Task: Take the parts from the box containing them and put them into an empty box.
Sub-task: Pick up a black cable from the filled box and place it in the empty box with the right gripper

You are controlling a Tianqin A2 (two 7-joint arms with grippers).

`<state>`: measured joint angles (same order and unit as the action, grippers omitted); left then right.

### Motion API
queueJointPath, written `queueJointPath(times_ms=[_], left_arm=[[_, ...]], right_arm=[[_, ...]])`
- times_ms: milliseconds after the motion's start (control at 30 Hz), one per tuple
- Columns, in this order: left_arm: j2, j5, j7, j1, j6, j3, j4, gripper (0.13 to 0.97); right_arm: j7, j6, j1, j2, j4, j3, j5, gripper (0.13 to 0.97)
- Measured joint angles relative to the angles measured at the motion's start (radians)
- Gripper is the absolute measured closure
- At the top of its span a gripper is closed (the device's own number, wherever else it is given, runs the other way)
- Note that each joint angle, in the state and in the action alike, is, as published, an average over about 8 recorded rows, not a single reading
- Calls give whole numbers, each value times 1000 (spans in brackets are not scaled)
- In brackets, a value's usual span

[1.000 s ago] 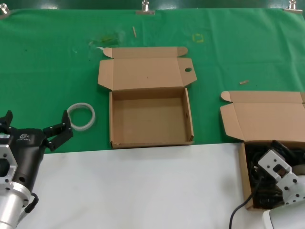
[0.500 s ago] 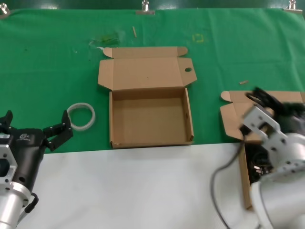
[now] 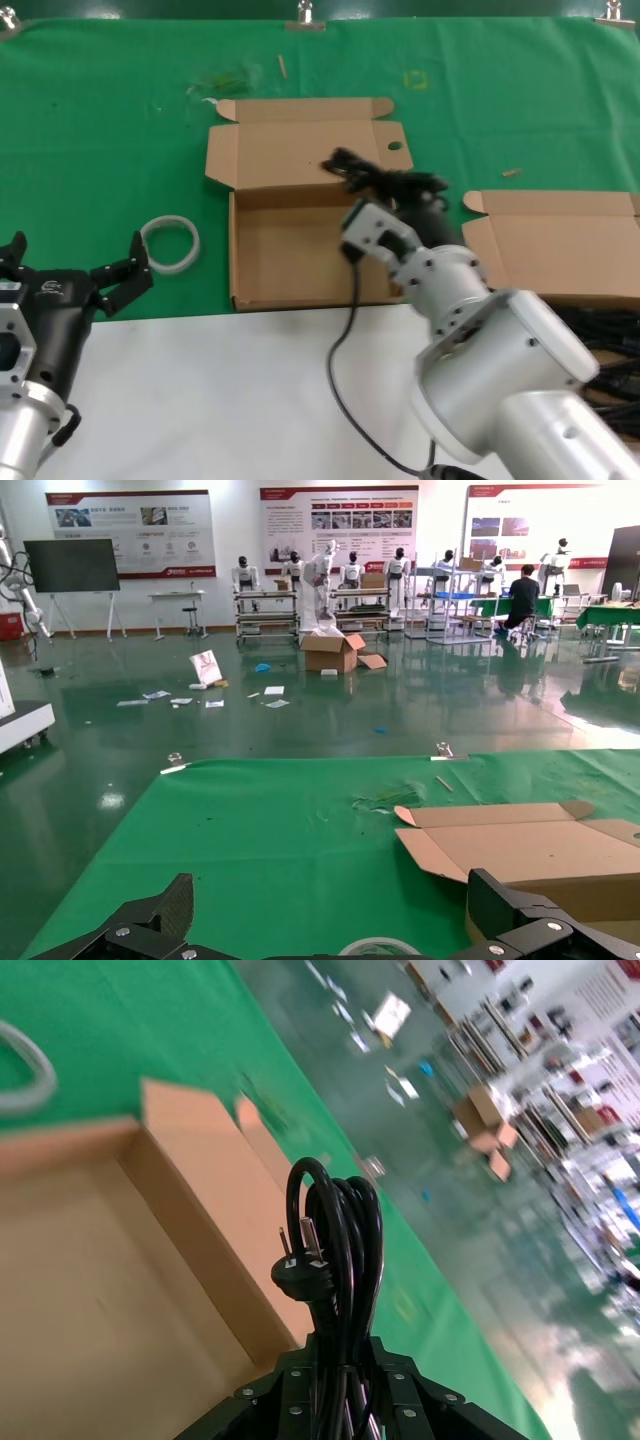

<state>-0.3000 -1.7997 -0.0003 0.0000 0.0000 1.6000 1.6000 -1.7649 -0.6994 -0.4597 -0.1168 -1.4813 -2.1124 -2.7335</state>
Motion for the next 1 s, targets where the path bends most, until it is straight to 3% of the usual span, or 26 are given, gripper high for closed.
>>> queueJointPath(times_ms=[300, 533, 733, 1000], left_arm=[[0, 0, 0, 0, 0, 0, 0, 132], [0, 0, 0, 0, 0, 0, 0, 132], [0, 0, 0, 0, 0, 0, 0, 132], [0, 0, 0, 0, 0, 0, 0, 132]], right_arm=[[259, 87, -103, -2, 115, -235, -18, 867], [414, 95, -153, -4, 139, -360, -19, 867], [487, 81, -167, -4, 142, -419, -19, 867], [498, 50, -149, -5, 132, -424, -19, 867]])
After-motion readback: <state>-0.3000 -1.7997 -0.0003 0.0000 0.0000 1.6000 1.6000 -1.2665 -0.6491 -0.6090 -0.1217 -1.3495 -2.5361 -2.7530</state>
